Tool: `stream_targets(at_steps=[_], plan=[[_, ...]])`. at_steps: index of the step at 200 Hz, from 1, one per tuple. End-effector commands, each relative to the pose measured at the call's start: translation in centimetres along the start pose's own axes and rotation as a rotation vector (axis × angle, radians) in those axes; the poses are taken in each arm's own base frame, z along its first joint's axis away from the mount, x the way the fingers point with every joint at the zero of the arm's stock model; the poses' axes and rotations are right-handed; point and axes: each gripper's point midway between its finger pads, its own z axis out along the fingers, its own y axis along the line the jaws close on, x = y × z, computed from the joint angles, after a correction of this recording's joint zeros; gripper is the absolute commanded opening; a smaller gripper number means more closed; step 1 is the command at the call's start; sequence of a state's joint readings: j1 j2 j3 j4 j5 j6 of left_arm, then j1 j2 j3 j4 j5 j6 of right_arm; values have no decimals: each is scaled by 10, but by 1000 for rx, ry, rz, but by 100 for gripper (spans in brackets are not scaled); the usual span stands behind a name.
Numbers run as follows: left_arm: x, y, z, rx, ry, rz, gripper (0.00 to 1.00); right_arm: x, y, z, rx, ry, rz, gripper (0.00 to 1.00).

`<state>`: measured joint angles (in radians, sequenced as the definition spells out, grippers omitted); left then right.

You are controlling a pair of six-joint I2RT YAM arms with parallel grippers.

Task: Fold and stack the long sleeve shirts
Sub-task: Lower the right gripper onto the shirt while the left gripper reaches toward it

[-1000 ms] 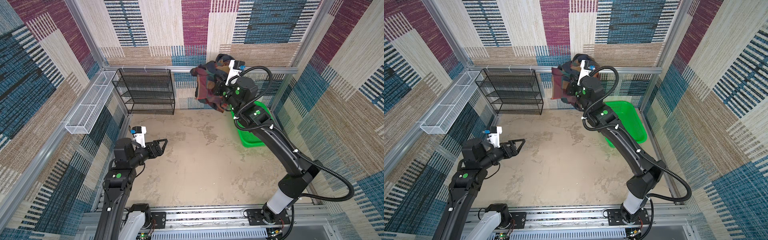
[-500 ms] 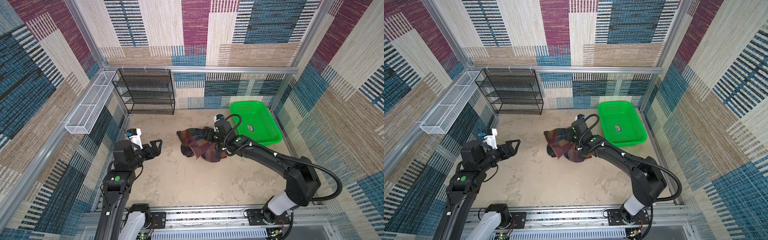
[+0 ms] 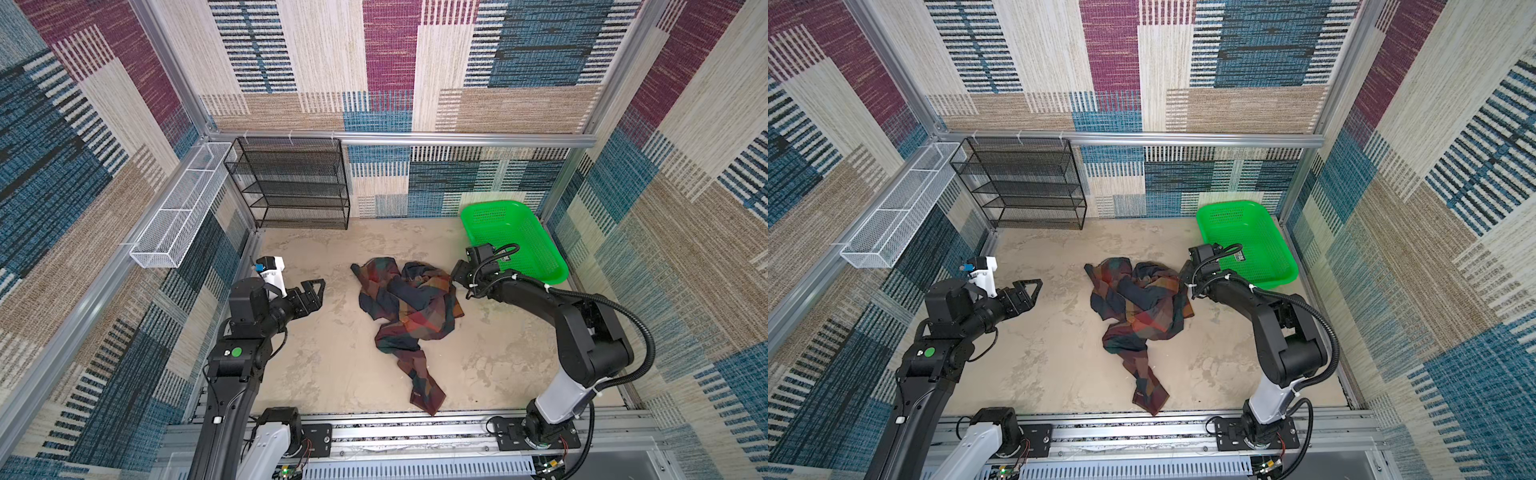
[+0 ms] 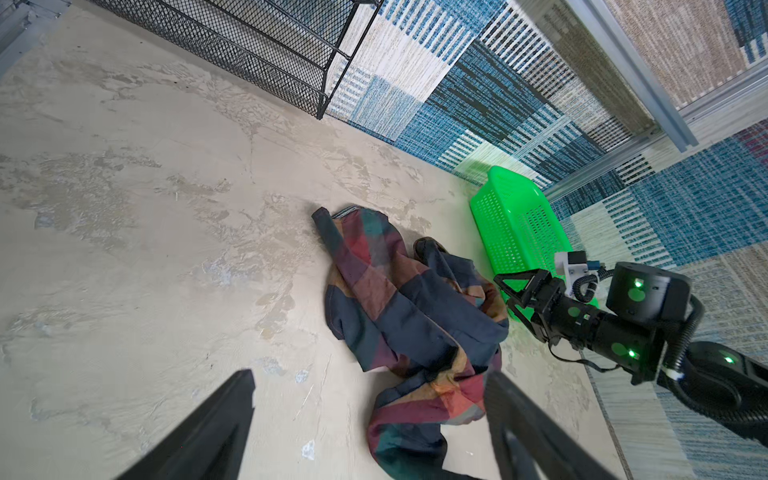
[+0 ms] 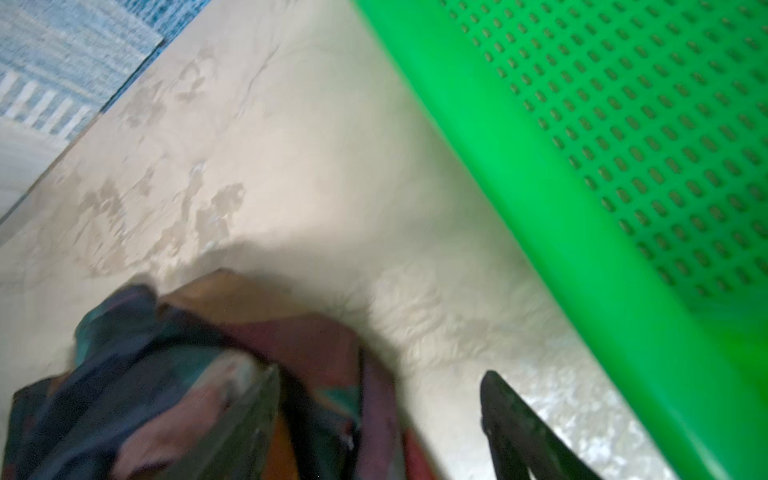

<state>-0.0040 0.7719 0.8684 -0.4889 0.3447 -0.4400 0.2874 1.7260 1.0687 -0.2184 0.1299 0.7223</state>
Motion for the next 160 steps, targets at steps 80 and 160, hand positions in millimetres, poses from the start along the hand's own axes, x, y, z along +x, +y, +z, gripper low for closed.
stream_targets(at_steps=[80, 160], plan=[[0, 3, 2, -23, 13, 18, 90, -3, 111, -78, -209, -78, -290, 81], [1, 17, 1, -104, 17, 13, 89, 117, 211, -93, -298, -4, -721, 79]])
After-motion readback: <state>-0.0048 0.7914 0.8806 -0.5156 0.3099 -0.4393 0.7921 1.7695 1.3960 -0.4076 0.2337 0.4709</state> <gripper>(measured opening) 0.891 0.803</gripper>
